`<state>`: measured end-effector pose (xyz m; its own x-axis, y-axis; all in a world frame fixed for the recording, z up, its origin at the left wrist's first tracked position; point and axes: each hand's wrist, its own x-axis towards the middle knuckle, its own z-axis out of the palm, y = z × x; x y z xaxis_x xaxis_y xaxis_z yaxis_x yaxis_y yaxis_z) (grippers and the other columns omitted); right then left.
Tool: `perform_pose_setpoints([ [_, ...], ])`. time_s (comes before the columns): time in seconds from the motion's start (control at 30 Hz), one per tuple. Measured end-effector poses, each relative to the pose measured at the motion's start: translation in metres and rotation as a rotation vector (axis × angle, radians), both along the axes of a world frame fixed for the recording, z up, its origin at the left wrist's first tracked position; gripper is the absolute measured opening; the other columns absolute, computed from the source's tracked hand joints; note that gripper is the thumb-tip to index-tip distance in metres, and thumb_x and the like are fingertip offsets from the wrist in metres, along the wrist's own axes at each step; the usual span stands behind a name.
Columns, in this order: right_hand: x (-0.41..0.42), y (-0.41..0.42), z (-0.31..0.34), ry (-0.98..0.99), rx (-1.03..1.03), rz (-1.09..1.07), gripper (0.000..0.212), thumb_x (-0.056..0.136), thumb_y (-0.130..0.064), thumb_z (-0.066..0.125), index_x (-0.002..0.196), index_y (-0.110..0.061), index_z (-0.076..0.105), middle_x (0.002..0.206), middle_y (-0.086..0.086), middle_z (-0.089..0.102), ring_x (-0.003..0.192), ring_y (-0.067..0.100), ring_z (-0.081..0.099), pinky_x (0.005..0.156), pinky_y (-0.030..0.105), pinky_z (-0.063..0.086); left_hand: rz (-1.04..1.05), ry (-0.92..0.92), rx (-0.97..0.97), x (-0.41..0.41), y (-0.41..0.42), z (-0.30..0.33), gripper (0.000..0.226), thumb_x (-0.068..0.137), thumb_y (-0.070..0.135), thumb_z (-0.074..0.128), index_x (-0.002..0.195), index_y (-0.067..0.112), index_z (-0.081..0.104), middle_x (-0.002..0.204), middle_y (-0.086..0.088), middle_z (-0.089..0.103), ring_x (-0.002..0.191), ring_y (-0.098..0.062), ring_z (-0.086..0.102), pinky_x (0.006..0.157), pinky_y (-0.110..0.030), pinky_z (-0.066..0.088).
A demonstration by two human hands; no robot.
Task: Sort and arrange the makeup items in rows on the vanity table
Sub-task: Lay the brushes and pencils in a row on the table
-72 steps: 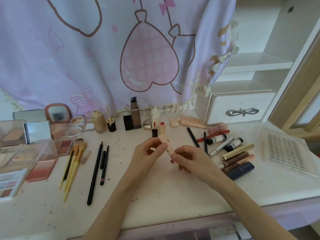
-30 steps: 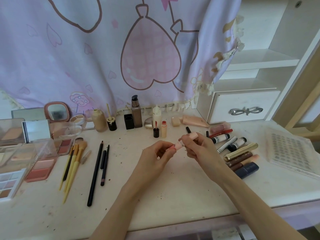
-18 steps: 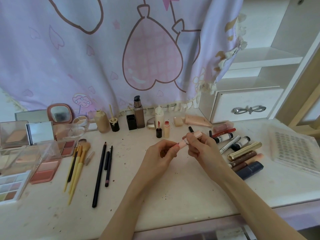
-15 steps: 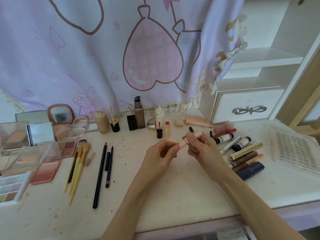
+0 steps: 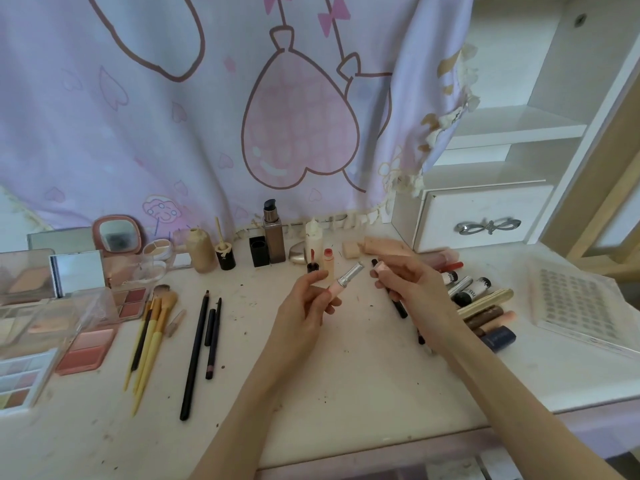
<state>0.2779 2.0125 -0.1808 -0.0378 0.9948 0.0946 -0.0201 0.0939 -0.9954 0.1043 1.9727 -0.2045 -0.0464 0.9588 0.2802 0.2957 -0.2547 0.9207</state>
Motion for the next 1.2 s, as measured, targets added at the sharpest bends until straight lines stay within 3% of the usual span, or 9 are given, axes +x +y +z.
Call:
perform_pose_setpoints([
  [0.13,0.001,-0.003,0.002,-0.127,0.012,0.082,0.018,0.091,-0.016,0.059,0.105,-0.010,0.067,0.087,-0.006,0.072,0.072,-0.004,0.064,0.060,0.009,0.046,0.010,0.124,0.022,0.002,0.002,-0.001,0.021,0.098,0.013,0.040,0.110,0.019,0.056,0.083,0.010,0.062,0.071,0.004,0.054,0.067,-0.010,0.039],
  [0.27,0.001,-0.002,0.002,-0.158,0.067,0.006,0.007,0.084,-0.025,0.067,0.088,-0.028,0.072,0.084,-0.012,0.068,0.072,-0.007,0.057,0.066,0.006,0.042,0.022,0.095,-0.030,0.007,0.002,0.001,0.011,0.097,0.023,0.043,0.100,0.033,0.047,0.094,0.017,0.065,0.082,0.004,0.056,0.075,-0.009,0.042],
  [0.37,0.003,0.008,0.005,-0.208,0.109,-0.011,0.012,0.082,-0.022,0.070,0.079,-0.033,0.071,0.078,-0.016,0.068,0.072,-0.005,0.059,0.070,0.004,0.044,0.097,0.266,-0.011,0.014,0.011,0.001,0.014,0.094,0.027,0.049,0.107,0.026,0.054,0.098,0.017,0.055,0.092,-0.002,0.048,0.075,-0.002,0.033],
  [0.5,0.006,0.023,0.003,-0.394,0.140,-0.040,0.011,0.081,-0.017,0.069,0.084,-0.028,0.071,0.089,-0.009,0.068,0.089,0.007,0.062,0.079,0.013,0.044,0.181,0.336,-0.009,0.032,0.021,0.002,0.018,0.093,0.027,0.053,0.106,0.020,0.062,0.087,0.012,0.047,0.090,-0.008,0.045,0.070,-0.009,0.029],
  [0.67,0.006,0.041,0.004,-0.623,0.213,-0.016,0.012,0.085,-0.022,0.064,0.084,-0.014,0.073,0.089,-0.008,0.068,0.104,0.016,0.057,0.095,0.032,0.043,0.333,0.334,-0.015,0.052,0.033,-0.001,0.015,0.094,0.019,0.050,0.096,0.013,0.063,0.076,0.011,0.052,0.068,-0.003,0.048,0.061,-0.009,0.035],
  [0.77,0.007,0.051,0.001,-0.746,0.248,-0.002,0.015,0.087,-0.026,0.062,0.087,-0.016,0.073,0.094,-0.005,0.070,0.100,0.016,0.058,0.093,0.034,0.043,0.380,0.373,-0.075,0.060,0.041,0.000,0.020,0.096,0.022,0.046,0.101,0.013,0.063,0.096,-0.001,0.064,0.081,-0.015,0.056,0.067,-0.021,0.039],
  [0.87,0.005,0.059,-0.001,-0.808,0.261,-0.003,0.016,0.088,-0.029,0.060,0.096,-0.020,0.072,0.095,-0.003,0.071,0.097,0.017,0.059,0.093,0.038,0.043,0.446,0.492,-0.147,0.064,0.048,0.003,0.025,0.097,0.031,0.042,0.109,0.018,0.060,0.122,0.000,0.059,0.090,-0.022,0.059,0.066,-0.028,0.037],
  [0.93,0.004,0.064,-0.003,-0.830,0.267,-0.009,0.016,0.088,-0.029,0.059,0.093,-0.021,0.072,0.093,-0.004,0.071,0.094,0.016,0.060,0.093,0.038,0.043,0.483,0.552,-0.181,0.065,0.052,0.004,0.027,0.097,0.035,0.040,0.111,0.021,0.059,0.128,0.002,0.056,0.090,-0.022,0.060,0.066,-0.028,0.035],
  [1.2,0.006,0.072,-0.007,-0.881,0.267,0.013,0.014,0.087,-0.034,0.058,0.090,-0.023,0.067,0.091,-0.009,0.068,0.104,0.019,0.054,0.096,0.042,0.039,0.535,0.618,-0.212,0.070,0.061,0.001,0.030,0.097,0.040,0.038,0.112,0.028,0.061,0.105,0.003,0.064,0.088,-0.022,0.060,0.064,-0.028,0.034],
])
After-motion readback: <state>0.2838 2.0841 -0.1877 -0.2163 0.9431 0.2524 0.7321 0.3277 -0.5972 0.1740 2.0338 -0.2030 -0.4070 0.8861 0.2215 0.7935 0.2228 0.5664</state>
